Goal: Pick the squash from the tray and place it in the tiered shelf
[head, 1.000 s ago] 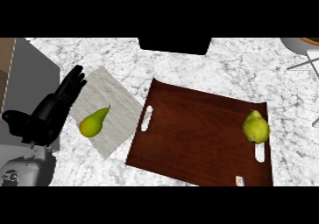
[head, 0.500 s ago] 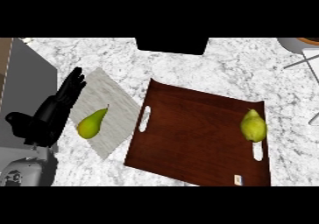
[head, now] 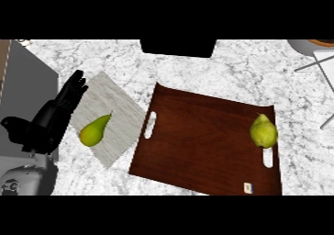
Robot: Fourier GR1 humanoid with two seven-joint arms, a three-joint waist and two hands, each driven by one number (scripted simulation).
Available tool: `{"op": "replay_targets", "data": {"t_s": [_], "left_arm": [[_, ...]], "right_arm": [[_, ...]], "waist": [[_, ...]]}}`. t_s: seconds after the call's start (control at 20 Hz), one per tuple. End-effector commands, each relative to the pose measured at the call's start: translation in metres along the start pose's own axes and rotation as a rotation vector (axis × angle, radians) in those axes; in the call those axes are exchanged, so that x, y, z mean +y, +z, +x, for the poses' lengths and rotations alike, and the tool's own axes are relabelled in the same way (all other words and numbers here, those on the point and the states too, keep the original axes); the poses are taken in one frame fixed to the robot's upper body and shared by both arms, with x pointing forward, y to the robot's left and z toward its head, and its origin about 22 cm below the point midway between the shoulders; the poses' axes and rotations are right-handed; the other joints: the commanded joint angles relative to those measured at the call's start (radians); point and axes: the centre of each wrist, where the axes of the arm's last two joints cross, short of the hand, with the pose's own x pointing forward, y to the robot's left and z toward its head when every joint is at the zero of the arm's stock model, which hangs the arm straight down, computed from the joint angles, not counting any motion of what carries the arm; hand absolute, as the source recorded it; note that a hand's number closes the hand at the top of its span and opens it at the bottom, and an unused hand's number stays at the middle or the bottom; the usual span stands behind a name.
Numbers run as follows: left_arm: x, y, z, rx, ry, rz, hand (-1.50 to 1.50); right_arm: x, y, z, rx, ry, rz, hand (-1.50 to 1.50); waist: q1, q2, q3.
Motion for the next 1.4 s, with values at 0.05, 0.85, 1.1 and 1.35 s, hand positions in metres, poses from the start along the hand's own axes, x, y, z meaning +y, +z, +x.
{"op": "replay_targets", "data": {"t_s": [0.05,0.85,1.1,1.35], "left_arm": [[-0.005,0.007,-0.002,0.0,-0.001,0.013,0.0],[0.002,0.0,0.003,0.02,-0.007,0.012,0.0],[0.007,0.006,-0.006,0.023,-0.008,0.011,0.0],[0.004,0.007,-0.008,0.023,-0.004,-0.01,0.0]], "right_arm": [[0.012,-0.01,-0.011,0.231,0.028,-0.078,1.5],[-0.022,0.002,0.006,0.412,0.325,-0.087,-1.5],[-0.076,-0.013,0.002,0.432,0.052,-0.236,-1.5],[-0.121,-0.006,0.004,0.506,-0.09,-0.373,-1.5]], "waist": [[-0.012,-0.006,0.007],[-0.022,-0.011,0.005],[-0.017,-0.013,0.005],[-0.011,-0.014,0.004]]}}
